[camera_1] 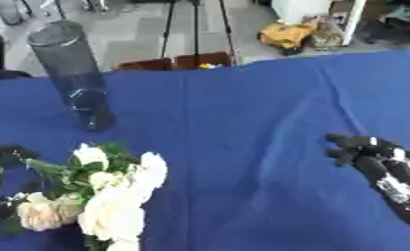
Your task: Arrange flowers into the vase.
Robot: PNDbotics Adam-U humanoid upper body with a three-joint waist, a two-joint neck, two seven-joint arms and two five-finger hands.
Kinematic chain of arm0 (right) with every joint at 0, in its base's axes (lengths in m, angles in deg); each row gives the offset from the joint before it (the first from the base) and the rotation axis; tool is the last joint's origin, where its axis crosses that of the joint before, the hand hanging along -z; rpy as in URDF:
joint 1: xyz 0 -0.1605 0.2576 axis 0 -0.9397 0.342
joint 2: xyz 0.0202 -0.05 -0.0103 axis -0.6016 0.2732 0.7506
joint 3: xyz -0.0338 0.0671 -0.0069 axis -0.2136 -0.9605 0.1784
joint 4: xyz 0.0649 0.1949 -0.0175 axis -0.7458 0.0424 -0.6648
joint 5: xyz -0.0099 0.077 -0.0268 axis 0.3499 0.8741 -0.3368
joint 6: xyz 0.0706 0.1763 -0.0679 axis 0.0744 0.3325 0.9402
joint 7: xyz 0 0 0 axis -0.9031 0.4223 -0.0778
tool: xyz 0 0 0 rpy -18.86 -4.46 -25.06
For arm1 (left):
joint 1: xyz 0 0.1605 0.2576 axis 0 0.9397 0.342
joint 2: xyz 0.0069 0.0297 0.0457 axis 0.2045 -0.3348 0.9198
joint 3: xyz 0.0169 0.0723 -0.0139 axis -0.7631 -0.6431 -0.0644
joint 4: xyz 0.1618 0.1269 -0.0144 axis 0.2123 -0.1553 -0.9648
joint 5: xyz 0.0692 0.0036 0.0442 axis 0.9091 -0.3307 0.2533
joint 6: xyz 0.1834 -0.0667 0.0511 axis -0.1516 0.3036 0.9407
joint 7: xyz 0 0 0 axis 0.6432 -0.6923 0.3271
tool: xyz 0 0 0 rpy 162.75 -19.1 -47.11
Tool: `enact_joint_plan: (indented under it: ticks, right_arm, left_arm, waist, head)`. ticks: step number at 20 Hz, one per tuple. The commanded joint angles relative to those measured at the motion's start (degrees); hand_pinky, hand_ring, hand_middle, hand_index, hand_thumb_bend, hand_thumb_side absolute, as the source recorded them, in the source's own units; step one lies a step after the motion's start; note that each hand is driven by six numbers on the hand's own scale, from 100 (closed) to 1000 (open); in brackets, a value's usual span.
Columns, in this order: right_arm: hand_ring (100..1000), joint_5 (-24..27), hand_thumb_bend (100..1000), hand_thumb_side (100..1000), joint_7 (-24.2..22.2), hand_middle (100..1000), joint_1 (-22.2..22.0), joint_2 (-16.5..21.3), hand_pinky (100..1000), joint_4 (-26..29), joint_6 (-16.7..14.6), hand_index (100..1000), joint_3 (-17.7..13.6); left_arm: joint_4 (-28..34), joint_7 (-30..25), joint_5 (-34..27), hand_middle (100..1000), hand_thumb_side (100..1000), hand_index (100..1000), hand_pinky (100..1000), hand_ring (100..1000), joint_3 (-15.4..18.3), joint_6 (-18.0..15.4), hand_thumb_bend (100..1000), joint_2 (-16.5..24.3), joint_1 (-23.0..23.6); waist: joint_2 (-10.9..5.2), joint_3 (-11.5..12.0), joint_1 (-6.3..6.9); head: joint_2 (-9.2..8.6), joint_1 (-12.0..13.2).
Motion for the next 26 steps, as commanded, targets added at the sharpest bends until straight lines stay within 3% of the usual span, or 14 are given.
enact_joint_plan:
  ticks: [1,26]
  right_arm:
    - [955,0.4,284,520,0.0,531,0.7,0.8,893,0.4,-0.1,770,-0.5]
    - [955,0.5,286,521,-0.1,531,0.7,0.7,894,0.4,-0.2,770,-0.6]
  left_arm:
    - [0.6,0.2,0.4,647,100,801,692,694,0.2,-0.2,319,0.8,-0.5]
    - [-2.9,0.4,2.0,648,100,801,697,696,-0.5,-0.2,343,0.2,-3.2]
  waist:
    - [-0.2,0.1,-0.93]
    - [-0.11,-0.3,-1.1]
  head:
    - [-0.36,-0.1]
    - [-0.43,-0.2]
